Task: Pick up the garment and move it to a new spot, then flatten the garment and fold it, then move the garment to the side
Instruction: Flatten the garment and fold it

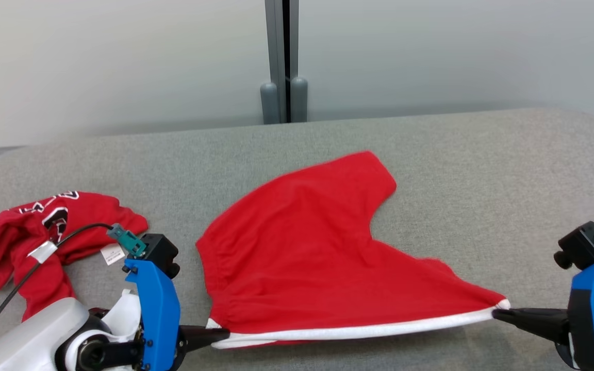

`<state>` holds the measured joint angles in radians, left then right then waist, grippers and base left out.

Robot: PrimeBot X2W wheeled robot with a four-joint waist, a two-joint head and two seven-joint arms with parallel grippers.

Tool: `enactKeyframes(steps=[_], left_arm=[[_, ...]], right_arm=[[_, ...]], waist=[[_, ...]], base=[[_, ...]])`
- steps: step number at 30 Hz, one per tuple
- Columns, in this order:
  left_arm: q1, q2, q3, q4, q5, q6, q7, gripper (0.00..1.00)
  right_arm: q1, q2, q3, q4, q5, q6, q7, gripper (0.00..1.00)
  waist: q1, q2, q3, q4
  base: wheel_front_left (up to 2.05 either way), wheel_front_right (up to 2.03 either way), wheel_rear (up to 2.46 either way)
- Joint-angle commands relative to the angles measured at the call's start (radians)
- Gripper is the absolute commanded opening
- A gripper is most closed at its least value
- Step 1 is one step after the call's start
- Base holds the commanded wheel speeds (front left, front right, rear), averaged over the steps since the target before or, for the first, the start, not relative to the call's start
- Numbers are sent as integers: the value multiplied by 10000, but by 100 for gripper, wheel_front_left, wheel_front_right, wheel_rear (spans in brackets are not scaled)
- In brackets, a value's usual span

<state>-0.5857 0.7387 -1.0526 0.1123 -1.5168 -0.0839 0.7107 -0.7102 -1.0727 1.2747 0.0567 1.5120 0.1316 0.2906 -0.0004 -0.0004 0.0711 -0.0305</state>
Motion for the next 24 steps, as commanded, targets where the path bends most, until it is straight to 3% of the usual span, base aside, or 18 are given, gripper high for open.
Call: enactKeyframes(steps=[1, 5, 9, 16, 24], left_arm=[[197, 357, 77, -523, -231, 315, 162, 0], [-47, 648, 383, -1337, -591, 895, 324, 0], [-835, 527, 694, -1191, -851, 1357, 823, 0], [-2546, -109, 1056, 83, -990, 2185, 1719, 0], [-3965, -717, 1279, 1026, -864, 2417, 2196, 0]], right_arm=[[189, -424, -15, -410, 188, -16, 224, 0], [-235, -820, -192, -877, 456, -16, 803, 0], [-1064, -568, -470, -523, 736, -16, 1737, 0], [-3518, 775, -979, 1658, 854, -16, 3815, 0], [-5587, 2071, -1205, 3994, 64, -18, 4556, 0]], waist=[[4, 4, -281, -139], [4, 4, -28, 50], [4, 4, 749, 304], [4, 4, 2470, 631], [4, 4, 3687, 1135]], base=[[0, 0, 0], [0, 0, 0], [0, 0, 0], [0, 0, 0], [0, 0, 0]])
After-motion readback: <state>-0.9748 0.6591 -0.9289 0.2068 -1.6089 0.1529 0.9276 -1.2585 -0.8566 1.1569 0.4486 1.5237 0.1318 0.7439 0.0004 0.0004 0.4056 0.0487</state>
